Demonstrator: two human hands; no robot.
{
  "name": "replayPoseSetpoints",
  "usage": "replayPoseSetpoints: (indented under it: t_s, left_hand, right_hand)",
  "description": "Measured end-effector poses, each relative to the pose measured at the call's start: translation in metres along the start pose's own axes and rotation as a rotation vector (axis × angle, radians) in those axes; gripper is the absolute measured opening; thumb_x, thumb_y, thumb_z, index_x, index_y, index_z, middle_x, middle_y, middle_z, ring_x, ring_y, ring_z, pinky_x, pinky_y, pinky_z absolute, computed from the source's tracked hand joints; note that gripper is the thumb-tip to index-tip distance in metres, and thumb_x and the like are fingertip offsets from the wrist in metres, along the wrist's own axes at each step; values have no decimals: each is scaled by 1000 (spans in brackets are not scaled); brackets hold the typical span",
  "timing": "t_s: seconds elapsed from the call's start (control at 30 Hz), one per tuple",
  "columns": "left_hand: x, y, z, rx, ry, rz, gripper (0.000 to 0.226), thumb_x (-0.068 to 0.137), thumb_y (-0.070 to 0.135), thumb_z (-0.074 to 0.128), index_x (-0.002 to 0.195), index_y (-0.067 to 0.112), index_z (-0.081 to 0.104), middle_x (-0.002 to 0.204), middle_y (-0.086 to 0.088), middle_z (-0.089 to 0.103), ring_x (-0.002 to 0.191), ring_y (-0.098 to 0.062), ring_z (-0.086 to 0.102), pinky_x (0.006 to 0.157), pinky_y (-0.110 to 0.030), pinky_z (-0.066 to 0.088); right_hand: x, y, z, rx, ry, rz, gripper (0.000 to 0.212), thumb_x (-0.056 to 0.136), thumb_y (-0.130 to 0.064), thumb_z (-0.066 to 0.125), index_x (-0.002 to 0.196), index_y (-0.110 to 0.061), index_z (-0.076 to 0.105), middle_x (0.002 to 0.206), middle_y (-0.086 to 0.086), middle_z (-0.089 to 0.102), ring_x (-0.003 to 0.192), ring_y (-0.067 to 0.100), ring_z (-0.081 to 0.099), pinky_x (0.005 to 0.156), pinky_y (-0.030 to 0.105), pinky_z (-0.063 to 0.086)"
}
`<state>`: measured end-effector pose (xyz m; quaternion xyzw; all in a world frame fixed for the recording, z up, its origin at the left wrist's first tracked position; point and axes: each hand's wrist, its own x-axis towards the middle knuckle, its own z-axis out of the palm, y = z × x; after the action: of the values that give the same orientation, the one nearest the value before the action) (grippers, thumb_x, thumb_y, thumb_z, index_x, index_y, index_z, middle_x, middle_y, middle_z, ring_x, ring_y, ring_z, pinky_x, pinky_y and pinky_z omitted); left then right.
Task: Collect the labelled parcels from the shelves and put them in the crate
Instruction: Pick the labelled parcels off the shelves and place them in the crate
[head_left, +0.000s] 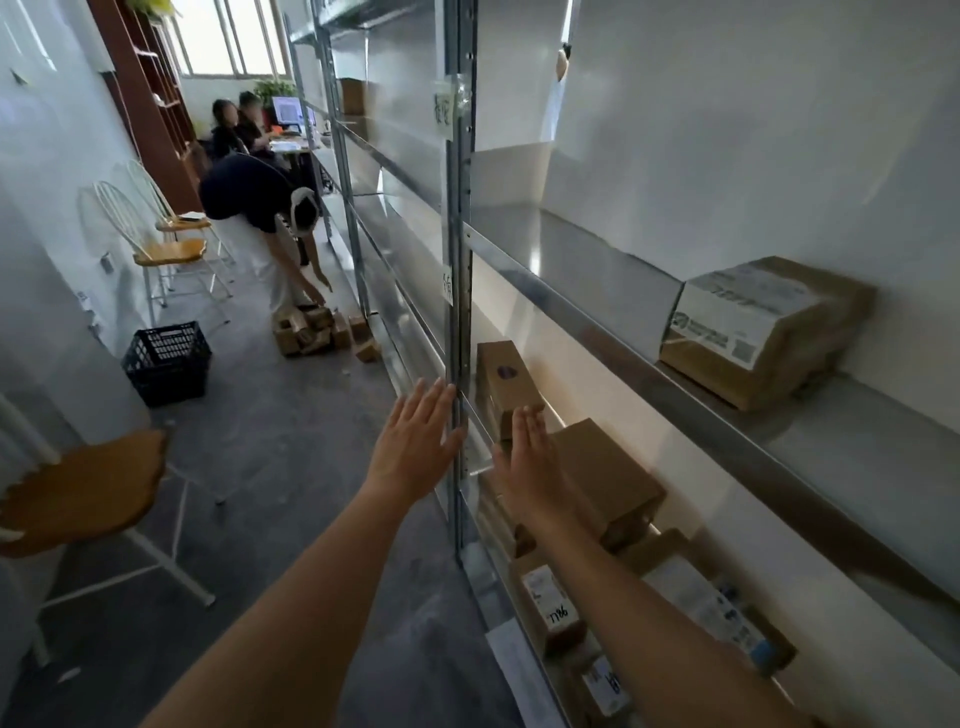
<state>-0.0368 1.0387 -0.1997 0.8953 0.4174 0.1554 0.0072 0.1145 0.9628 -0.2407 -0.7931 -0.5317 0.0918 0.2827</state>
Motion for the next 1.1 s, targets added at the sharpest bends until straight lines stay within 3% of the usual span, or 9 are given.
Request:
replayPoseSetpoints:
  t_s: [0.33,0.57,0.8,0.9,0.97,1.03,1.1]
  left_hand:
    - [103,-60,59,-67,-80,148,60,101,45,25,152,20,8,161,1,6,147,-13,-4,122,-34,2]
    - [189,-69,92,-47,-133,228,60,100,44,26,153,20,7,161,0,5,146,-12,-6,120,-32,1]
    - [261,-51,149,-227,-243,228,59,101,34,38,152,13,17,160,-5,11,149,-25,0,120,-38,10]
    - [295,-57,174,-238,-352,246,59,100,38,19,142,1,39,151,-19,33,144,-37,20,118,-50,20]
    - [324,-64,194,-185,-436,271,73,97,41,3,133,-4,47,140,-25,43,136,-43,30,112,-54,29]
    - [349,-60,194,-187,-470,196,52,99,30,26,133,-4,45,140,-27,40,133,-43,33,110,-52,31]
    - [373,-57,199,-239,-495,154,48,98,23,43,137,-5,39,144,-27,35,135,-41,31,112,-48,28]
  right_hand:
    - [126,26,55,-6,-33,124,77,100,-41,44,156,-12,1,164,7,1,151,25,-1,123,44,8]
    - [188,53,79,-40,0,223,92,93,-57,49,156,-12,-1,164,9,1,151,26,0,122,41,5]
    - [203,60,110,176,97,517,111,84,-68,57,155,-10,-6,163,12,2,151,30,4,121,41,12]
    - [209,61,101,256,117,654,115,78,-61,68,154,-5,2,161,14,12,148,29,16,118,37,21]
    - [213,61,88,274,108,717,100,80,-51,72,149,0,21,152,16,32,140,29,33,111,34,32]
    - [215,61,85,302,91,756,95,77,-48,76,145,-1,28,145,13,41,134,26,42,106,31,38]
    - [212,59,95,354,91,776,113,70,-50,81,151,-16,10,151,6,30,137,21,36,109,31,35]
